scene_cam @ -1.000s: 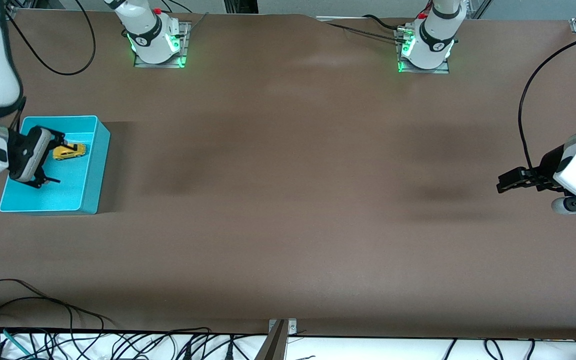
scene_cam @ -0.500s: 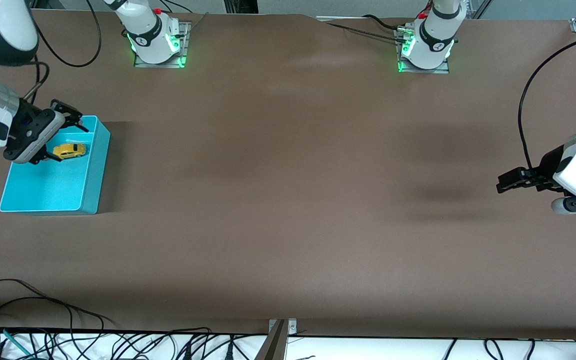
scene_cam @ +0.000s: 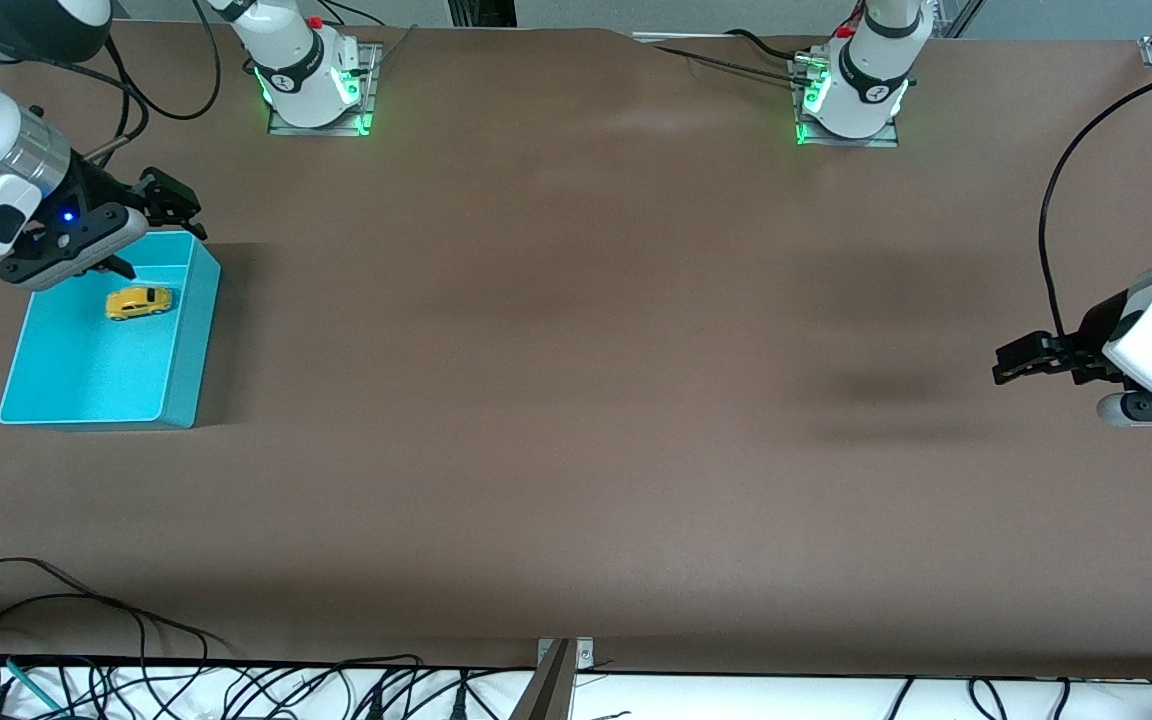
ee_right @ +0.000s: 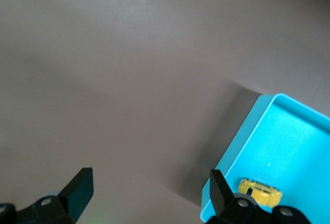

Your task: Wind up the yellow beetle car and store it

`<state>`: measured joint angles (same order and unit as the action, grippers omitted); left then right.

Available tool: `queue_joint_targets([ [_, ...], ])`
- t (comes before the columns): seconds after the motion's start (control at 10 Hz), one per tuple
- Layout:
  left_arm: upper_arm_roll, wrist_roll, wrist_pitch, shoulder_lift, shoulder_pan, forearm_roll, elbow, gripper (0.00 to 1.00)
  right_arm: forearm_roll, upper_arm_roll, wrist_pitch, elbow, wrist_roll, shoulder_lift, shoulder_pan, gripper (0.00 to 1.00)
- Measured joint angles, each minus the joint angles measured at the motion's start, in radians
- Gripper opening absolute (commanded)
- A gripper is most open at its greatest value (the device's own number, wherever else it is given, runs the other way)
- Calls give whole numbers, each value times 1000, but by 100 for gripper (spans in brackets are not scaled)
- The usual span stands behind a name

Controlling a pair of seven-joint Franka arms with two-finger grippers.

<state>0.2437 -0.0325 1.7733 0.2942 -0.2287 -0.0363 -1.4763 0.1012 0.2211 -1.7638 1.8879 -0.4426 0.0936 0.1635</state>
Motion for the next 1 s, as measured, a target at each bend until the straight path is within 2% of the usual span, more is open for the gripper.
queue_joint_targets([
  [0.4, 0, 10, -11, -10, -1, 0, 0, 100, -1, 6, 60, 3, 170, 33, 0, 100],
  [1.0, -3, 18, -14, -10, -6, 0, 0, 100, -47, 27, 63, 3, 195, 41, 0, 100],
])
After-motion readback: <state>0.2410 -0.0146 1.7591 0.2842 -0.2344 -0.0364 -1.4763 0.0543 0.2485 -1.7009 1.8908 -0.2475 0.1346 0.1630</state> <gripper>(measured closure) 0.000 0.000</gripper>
